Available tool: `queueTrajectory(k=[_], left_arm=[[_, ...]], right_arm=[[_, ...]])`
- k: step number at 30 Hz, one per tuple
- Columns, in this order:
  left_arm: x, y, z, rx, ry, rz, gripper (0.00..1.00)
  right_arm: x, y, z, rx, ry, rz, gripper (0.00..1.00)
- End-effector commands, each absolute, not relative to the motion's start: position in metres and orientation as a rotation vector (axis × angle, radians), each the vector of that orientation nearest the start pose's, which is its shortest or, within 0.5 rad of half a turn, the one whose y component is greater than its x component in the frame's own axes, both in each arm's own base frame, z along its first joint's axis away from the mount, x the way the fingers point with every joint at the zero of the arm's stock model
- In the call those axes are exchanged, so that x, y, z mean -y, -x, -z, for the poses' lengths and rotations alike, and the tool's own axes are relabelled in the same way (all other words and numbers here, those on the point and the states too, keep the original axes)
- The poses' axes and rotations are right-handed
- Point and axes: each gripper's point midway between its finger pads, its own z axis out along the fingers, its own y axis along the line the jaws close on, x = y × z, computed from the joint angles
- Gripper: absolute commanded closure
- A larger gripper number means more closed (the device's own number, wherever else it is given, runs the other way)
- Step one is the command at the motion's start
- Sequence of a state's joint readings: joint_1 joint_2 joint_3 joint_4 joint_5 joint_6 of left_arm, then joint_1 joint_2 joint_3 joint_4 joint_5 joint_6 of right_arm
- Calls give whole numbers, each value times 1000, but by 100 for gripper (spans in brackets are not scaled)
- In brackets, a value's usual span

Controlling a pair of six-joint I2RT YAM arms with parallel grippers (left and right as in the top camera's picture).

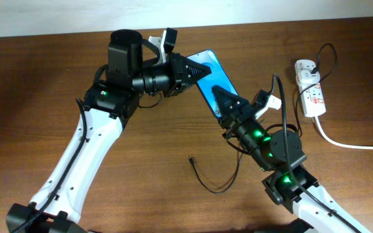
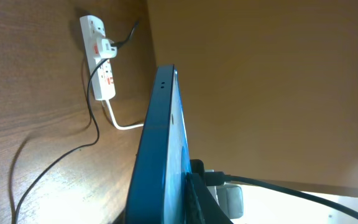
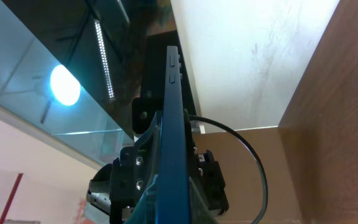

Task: Plug charger to phone and switch on socket

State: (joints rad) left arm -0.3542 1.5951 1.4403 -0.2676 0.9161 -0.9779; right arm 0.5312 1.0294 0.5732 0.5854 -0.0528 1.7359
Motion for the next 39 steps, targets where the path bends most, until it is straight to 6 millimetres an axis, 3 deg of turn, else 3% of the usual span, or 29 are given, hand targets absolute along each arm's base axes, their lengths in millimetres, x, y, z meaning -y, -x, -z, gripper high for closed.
queueTrajectory(k=[1, 5, 11, 20, 29, 39], left_arm=[[279, -366, -342, -2186, -99, 1626, 91], [279, -368, -341, -2185, -91, 1617, 100], [278, -369, -341, -2185, -80, 1605, 100], [278, -370, -341, -2185, -79, 1604, 100], [278, -370, -341, -2184, -79, 1604, 100], [278, -370, -340, -2185, -78, 1604, 100]], right_arm=[[-201, -314, -325, -1479, -894, -1824, 96], [-201, -314, -325, -1479, -894, -1824, 96], [-201, -314, -325, -1481, -892, -1826, 95], [-202, -314, -325, -1484, -889, -1828, 85], [-202, -314, -325, -1484, -889, -1829, 70], [-202, -314, -325, -1484, -889, -1828, 44]])
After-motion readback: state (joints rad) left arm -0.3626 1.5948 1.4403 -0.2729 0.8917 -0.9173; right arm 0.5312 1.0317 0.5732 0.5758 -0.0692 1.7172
